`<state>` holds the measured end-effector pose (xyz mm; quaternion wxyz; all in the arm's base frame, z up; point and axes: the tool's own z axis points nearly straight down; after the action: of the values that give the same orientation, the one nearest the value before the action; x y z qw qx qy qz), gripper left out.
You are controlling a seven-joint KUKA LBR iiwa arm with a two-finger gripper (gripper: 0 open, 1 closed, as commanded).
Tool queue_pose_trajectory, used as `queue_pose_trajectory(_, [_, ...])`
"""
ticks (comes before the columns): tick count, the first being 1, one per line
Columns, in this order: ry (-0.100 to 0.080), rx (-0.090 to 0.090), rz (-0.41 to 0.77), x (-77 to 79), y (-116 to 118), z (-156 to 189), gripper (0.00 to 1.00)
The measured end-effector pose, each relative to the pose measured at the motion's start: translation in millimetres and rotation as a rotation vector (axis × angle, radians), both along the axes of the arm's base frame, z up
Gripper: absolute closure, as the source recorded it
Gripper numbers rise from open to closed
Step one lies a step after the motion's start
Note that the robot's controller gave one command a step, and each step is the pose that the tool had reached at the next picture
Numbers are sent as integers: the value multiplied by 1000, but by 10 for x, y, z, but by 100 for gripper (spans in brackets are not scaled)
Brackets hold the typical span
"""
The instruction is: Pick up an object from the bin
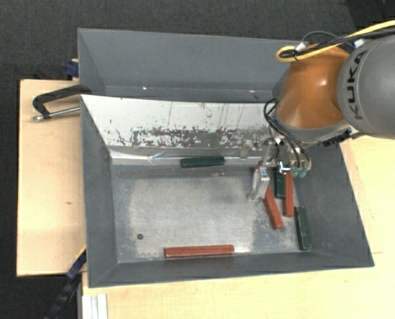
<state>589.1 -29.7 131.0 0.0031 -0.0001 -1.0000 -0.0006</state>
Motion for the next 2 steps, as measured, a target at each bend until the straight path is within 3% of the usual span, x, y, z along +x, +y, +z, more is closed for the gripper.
queue_pose_trajectory(1, [-9, -1, 1, 20, -1, 49, 0])
queue_pose_trajectory(2, [-9, 2, 68, 11, -336, -58, 0])
